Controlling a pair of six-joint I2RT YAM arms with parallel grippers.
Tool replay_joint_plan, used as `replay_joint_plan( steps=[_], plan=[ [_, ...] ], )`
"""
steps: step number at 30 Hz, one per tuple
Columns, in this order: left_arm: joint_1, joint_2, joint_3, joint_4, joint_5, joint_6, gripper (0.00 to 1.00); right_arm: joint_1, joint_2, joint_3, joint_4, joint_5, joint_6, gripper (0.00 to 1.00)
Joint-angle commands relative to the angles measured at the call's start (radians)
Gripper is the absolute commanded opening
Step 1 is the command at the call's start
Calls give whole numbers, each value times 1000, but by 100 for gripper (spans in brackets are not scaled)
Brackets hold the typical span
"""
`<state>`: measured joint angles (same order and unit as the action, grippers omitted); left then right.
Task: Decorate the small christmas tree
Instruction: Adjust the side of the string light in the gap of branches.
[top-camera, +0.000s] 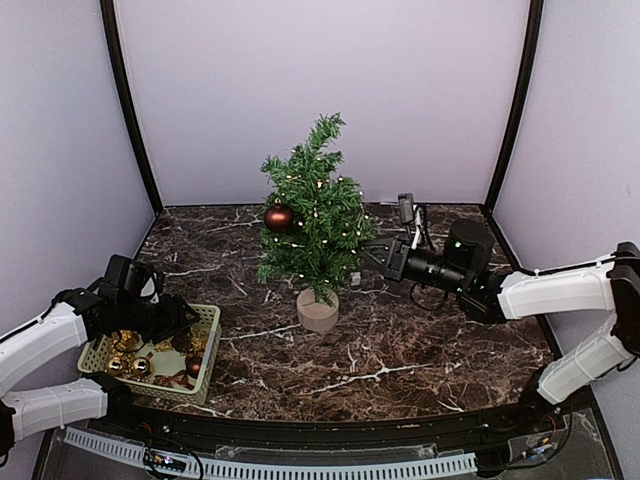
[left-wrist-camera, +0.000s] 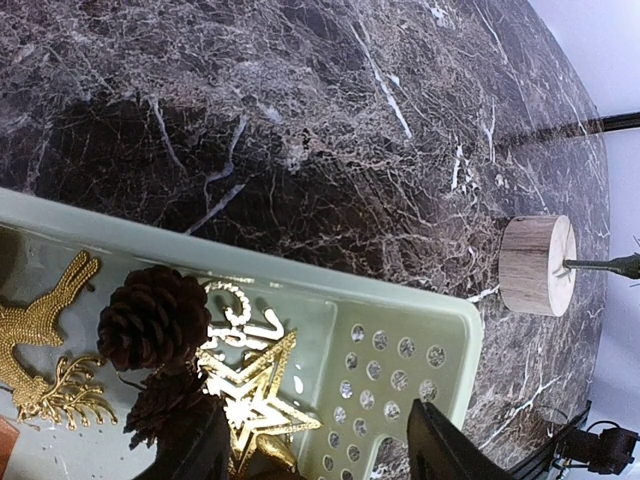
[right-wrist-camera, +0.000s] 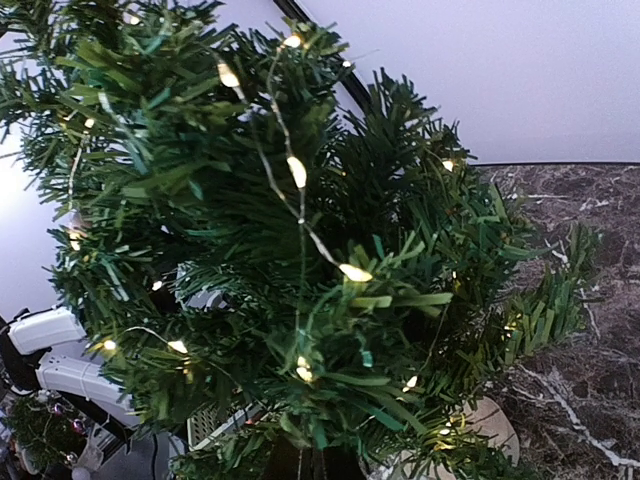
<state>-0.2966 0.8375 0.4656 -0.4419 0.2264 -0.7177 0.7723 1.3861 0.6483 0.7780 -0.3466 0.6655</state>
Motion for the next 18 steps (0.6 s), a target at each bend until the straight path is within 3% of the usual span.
replay_joint_plan(
  steps=[1,12,18],
  plan=[
    [-1,-15,-11,7,1,7,63,10,31,0,88,-9,23,0],
    [-1,-15,-11,16,0,8,63,10,97,15,150,-5,42,1],
    [-1,-19,6,2,-10,26,64,10,12,-34,145,-6,23,20]
  ],
)
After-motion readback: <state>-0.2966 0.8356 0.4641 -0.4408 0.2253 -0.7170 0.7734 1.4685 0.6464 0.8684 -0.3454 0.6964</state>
